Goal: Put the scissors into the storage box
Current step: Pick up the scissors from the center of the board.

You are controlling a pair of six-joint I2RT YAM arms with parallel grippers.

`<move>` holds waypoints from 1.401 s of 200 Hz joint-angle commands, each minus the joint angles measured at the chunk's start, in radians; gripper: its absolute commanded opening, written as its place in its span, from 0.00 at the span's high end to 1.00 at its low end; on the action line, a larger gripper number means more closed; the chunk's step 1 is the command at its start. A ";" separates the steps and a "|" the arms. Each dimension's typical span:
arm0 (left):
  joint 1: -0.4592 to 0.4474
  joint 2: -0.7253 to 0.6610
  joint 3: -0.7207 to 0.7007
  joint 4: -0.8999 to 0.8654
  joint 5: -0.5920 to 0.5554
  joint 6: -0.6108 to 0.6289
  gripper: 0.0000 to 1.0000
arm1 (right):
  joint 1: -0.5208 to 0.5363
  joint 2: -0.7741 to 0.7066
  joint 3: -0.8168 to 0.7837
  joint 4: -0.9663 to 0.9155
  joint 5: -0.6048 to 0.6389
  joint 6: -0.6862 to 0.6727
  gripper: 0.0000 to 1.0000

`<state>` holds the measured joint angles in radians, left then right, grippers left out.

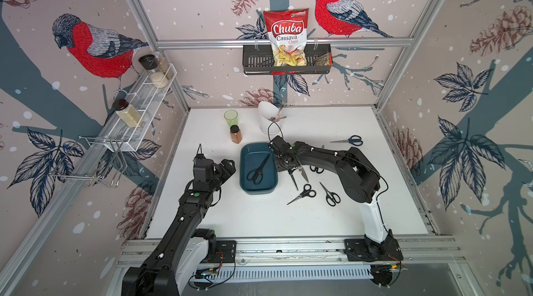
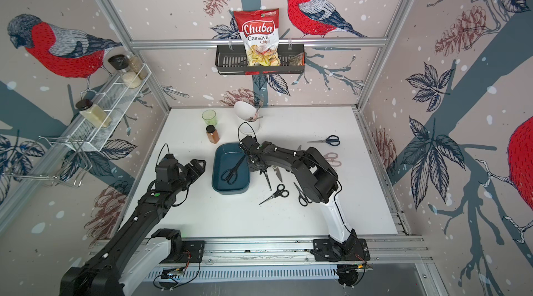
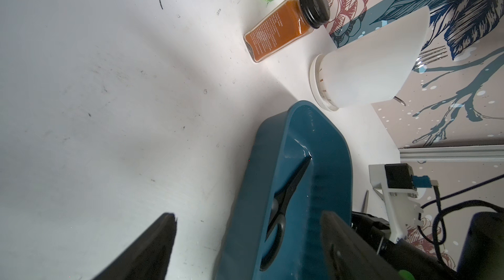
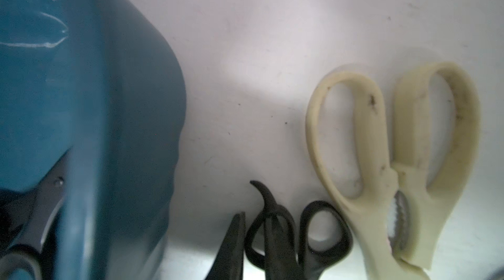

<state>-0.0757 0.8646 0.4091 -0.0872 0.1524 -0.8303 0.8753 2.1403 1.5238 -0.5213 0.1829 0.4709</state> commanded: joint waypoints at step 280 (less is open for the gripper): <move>0.026 0.036 -0.072 0.070 0.036 0.015 0.13 | -0.075 -0.362 -0.059 0.259 -0.361 0.287 1.00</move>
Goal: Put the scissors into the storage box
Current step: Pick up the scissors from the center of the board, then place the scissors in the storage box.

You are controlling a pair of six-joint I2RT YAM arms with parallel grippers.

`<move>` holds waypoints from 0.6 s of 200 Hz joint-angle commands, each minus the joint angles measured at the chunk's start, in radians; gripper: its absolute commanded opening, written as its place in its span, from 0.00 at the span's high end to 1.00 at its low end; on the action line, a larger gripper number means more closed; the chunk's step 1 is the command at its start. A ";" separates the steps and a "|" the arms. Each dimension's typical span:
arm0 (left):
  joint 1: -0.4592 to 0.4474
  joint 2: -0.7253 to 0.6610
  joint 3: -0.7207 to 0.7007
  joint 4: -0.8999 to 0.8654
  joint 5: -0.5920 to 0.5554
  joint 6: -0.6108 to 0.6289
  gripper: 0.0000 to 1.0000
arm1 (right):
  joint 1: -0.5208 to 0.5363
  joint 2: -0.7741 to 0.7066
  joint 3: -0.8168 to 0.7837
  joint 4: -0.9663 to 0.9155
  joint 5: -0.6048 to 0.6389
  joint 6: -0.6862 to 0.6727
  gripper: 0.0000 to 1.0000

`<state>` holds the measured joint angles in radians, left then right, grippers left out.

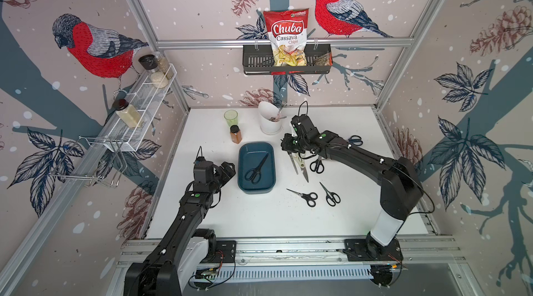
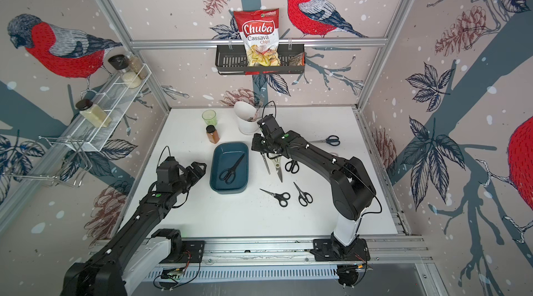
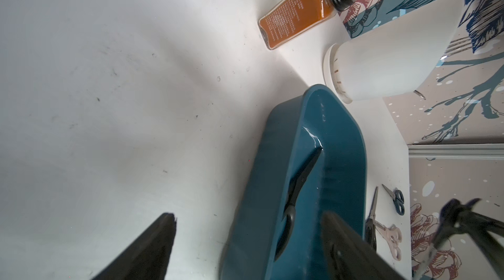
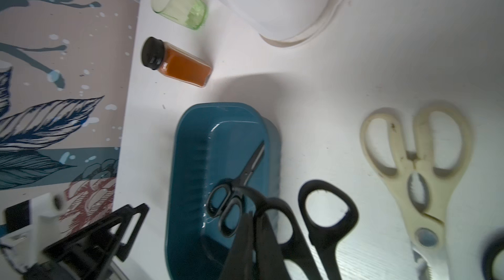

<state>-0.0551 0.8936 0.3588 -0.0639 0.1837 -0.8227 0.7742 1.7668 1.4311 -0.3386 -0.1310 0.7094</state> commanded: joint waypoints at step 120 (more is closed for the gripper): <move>0.021 -0.094 -0.010 -0.012 0.020 -0.038 0.12 | 0.126 0.302 0.115 0.387 -0.107 0.287 1.00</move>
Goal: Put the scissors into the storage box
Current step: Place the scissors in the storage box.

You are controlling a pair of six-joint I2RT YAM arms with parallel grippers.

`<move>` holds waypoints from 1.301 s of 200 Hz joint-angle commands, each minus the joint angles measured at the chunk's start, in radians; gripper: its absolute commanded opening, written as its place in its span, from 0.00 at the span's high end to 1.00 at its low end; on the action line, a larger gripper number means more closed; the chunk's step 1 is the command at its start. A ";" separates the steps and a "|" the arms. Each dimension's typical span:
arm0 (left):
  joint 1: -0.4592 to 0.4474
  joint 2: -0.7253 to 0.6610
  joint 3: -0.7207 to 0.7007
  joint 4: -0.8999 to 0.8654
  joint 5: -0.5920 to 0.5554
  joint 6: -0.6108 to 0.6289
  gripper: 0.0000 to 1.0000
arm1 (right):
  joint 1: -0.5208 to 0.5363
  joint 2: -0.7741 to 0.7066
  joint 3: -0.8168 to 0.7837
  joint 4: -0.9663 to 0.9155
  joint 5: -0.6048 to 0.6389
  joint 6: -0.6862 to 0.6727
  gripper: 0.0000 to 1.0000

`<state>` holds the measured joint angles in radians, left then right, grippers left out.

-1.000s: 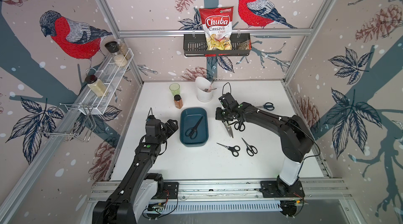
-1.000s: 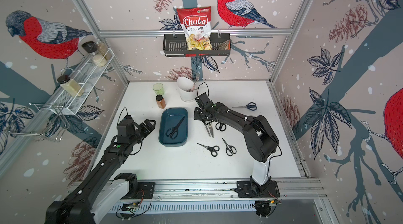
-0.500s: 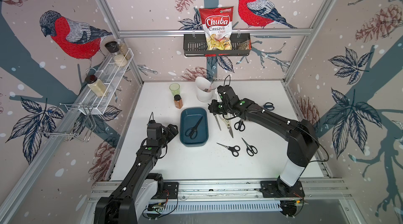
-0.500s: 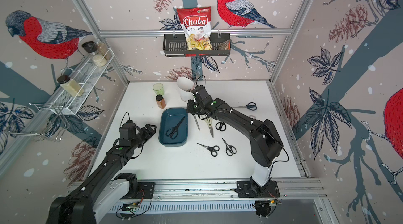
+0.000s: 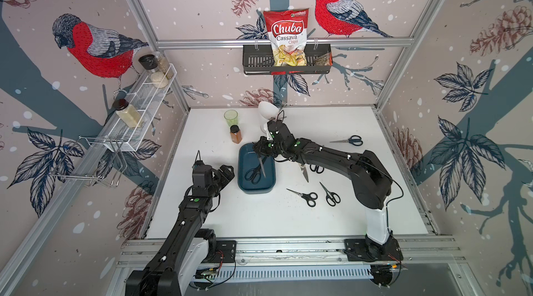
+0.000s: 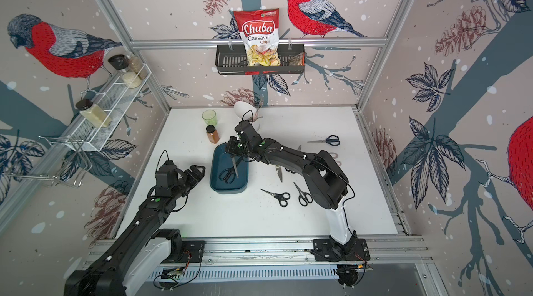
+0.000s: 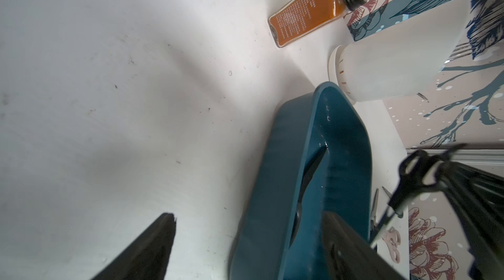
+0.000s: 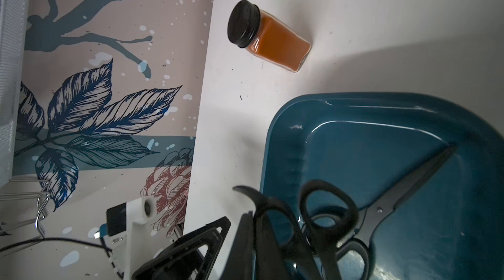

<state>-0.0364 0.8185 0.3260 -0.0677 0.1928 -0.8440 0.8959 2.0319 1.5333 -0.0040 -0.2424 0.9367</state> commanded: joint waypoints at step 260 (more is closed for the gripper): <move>-0.002 0.094 0.253 -0.154 0.184 0.162 0.12 | -0.060 -0.165 -0.109 -0.263 0.187 -0.239 0.63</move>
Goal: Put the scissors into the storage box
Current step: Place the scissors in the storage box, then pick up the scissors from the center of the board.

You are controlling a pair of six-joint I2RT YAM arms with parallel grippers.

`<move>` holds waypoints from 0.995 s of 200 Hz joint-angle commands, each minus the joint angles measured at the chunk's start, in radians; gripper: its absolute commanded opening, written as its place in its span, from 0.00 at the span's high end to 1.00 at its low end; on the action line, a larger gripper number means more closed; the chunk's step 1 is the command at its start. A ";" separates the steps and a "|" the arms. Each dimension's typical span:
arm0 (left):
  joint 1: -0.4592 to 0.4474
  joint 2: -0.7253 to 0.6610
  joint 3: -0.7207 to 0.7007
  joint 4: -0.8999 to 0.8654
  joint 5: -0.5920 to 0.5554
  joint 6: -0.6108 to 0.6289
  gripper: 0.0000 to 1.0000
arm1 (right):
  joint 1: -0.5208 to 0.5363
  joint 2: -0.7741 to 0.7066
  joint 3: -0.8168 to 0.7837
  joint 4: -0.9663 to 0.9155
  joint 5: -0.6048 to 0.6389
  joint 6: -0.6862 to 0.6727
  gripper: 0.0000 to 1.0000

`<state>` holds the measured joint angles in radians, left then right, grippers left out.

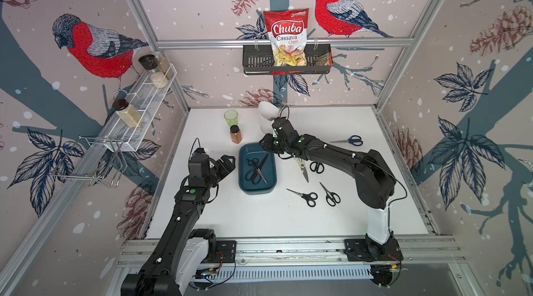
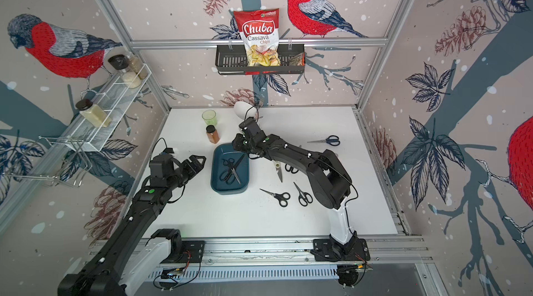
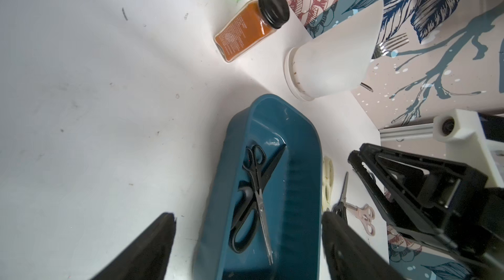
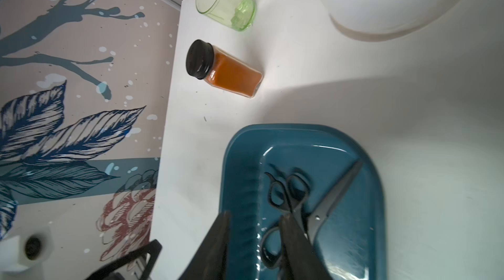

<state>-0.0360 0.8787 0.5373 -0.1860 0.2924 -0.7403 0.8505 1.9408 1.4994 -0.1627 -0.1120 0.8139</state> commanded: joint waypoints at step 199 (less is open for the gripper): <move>-0.451 0.197 0.054 0.117 -0.191 -0.144 0.11 | 0.159 -0.529 -0.700 -0.481 0.225 -0.223 0.62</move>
<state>-0.4686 1.0615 0.5861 -0.1089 0.1303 -0.8680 0.9905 1.4090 0.8120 -0.6445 0.1040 0.5755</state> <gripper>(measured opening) 0.887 0.378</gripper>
